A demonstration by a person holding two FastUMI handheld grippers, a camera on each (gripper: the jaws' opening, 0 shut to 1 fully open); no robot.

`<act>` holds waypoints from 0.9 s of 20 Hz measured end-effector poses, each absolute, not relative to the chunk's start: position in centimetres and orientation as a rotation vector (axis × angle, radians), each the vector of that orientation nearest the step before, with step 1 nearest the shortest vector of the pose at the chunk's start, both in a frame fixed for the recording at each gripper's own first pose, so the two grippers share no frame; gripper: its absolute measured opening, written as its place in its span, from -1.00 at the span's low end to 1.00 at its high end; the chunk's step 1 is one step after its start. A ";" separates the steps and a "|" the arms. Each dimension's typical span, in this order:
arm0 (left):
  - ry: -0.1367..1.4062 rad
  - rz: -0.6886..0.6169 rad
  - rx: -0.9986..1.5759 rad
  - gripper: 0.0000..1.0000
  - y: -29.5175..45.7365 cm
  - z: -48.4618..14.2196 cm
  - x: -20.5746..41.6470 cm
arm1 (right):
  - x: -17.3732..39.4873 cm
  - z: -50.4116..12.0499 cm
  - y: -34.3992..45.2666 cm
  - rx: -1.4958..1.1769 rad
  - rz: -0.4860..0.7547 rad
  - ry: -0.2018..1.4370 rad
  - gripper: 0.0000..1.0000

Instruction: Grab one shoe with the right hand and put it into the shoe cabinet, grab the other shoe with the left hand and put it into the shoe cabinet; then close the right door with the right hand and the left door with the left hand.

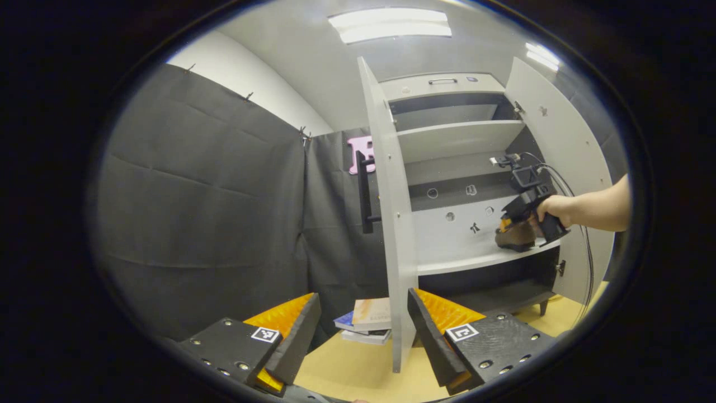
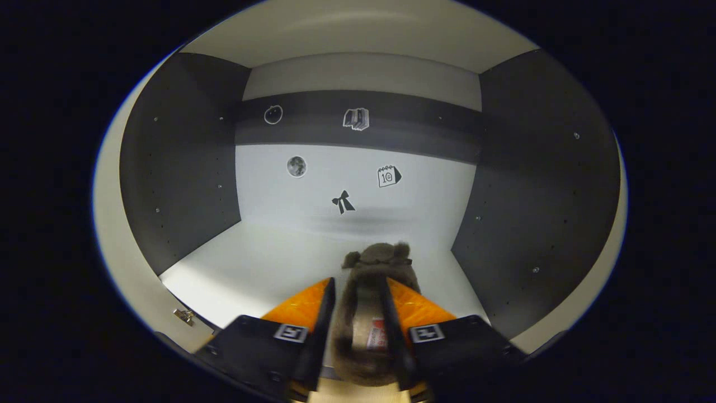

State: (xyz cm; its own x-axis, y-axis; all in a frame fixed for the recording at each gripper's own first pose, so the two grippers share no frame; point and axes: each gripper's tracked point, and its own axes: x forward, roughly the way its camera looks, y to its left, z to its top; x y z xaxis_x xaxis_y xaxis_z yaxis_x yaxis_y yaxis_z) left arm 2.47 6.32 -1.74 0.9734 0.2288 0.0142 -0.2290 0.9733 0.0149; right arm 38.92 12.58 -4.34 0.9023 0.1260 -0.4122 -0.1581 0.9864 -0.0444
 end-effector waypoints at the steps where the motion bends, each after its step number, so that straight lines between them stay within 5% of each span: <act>1: -0.011 0.219 0.012 0.82 6.2 -1.7 2.5 | 38.5 -3.4 12.8 -0.060 0.153 0.381 0.67; 4: -0.002 0.163 0.002 0.96 5.7 -1.7 2.7 | 36.3 -1.0 11.3 -0.046 0.124 0.269 0.94; 5: -0.004 0.139 -0.002 0.82 5.6 -1.7 2.9 | 35.3 -0.4 10.9 -0.050 0.123 0.241 0.97; 14: 0.021 -0.046 -0.041 0.82 0.6 -3.5 6.7 | 24.3 0.0 7.3 -0.072 0.105 0.127 0.96; 16: 0.034 -0.087 -0.049 0.97 -0.6 -4.4 7.8 | 22.2 -0.4 7.1 -0.072 0.114 0.128 0.94; 18: 0.057 -0.129 -0.053 0.82 -2.0 -5.6 8.9 | 20.5 -0.2 6.7 -0.074 0.118 0.099 0.94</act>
State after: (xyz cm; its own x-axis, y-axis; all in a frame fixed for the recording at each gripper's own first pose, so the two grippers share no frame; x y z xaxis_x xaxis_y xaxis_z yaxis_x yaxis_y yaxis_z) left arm 8.89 -1.97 -5.63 0.9900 -0.1302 -0.0536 0.1272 0.9903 -0.0560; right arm 20.55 6.72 -0.23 0.9882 0.1135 -0.1024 -0.1208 0.9904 -0.0675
